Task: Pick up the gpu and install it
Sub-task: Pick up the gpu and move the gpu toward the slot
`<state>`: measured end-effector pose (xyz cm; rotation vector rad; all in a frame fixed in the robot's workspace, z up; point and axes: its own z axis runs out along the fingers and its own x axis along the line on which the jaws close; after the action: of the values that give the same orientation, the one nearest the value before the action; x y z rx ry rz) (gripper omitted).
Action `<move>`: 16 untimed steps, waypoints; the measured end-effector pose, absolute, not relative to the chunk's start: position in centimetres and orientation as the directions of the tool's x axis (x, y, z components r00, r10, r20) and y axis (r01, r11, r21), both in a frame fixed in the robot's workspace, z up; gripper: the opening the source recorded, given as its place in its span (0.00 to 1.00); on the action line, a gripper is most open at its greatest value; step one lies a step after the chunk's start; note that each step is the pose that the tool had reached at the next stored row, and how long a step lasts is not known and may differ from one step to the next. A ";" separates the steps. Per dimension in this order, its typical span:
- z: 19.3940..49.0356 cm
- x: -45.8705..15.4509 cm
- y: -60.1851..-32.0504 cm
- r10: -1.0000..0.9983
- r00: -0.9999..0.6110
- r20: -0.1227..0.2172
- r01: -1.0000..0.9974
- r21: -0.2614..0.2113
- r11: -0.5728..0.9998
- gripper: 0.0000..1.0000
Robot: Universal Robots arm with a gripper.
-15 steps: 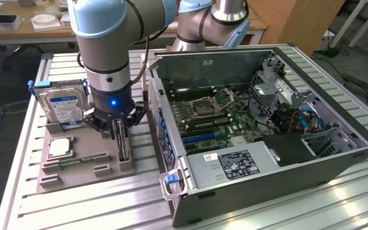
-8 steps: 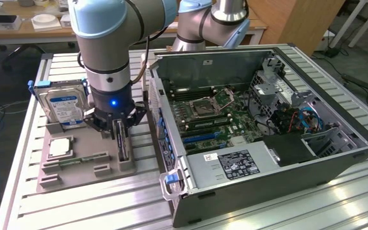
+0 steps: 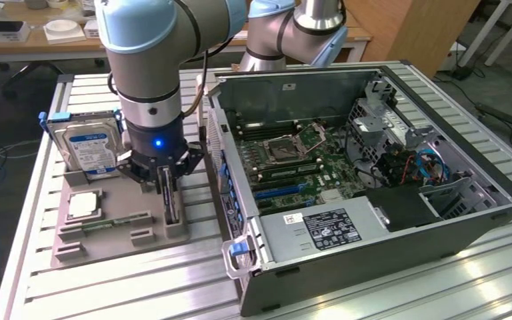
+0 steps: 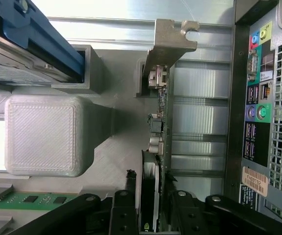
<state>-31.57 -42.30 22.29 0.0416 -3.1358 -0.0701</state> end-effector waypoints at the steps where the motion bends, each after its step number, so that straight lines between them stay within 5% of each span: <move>1: 22.3 -31.6 -42.3 -0.027 -1.000 0.004 -0.026 0.045 0.999 0.37; 2: 22.3 -31.6 -42.3 -0.027 -1.000 0.004 -0.026 0.045 0.999 0.30; 16: 22.3 -31.6 -42.3 -0.027 -1.000 0.004 -0.026 0.045 0.999 0.27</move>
<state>-31.57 -42.30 22.29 0.0416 -3.1357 -0.0700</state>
